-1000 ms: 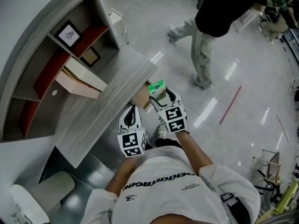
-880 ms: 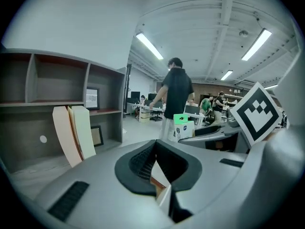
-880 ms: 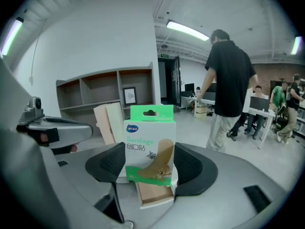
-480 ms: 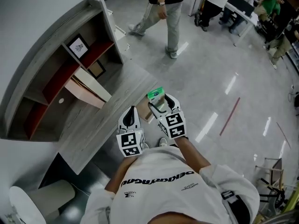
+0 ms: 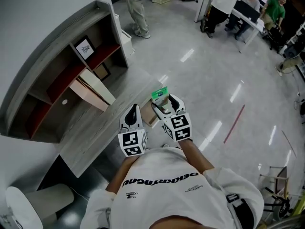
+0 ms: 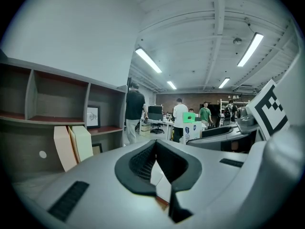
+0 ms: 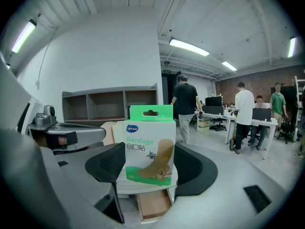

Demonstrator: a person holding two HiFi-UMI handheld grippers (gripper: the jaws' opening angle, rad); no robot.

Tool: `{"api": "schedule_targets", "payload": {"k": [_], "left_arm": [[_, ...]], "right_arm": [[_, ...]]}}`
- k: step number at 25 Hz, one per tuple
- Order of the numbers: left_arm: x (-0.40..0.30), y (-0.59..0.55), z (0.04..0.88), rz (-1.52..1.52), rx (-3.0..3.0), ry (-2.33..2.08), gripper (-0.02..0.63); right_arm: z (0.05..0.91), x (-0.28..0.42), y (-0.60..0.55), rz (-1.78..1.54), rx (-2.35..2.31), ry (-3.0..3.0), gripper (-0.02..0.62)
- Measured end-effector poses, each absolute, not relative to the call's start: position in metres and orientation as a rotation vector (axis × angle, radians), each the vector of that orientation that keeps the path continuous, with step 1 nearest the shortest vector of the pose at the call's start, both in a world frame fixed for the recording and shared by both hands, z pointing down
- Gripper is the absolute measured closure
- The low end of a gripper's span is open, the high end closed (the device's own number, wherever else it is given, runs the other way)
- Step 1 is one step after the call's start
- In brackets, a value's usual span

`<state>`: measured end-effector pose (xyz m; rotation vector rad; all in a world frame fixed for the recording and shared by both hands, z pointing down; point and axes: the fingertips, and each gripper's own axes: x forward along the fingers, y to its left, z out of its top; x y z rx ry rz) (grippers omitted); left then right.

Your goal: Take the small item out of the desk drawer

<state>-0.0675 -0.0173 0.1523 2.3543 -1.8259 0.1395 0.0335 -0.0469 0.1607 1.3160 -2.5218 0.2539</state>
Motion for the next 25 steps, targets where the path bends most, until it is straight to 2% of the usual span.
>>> {"api": "schedule_targets", "payload": {"k": [25], "left_arm": [[-0.066,-0.028,0.155,0.129,2.35,-1.851,0.59]], "right_arm": [[0.152,0.039,-0.055,0.242,1.339,-2.567,0.249]]}}
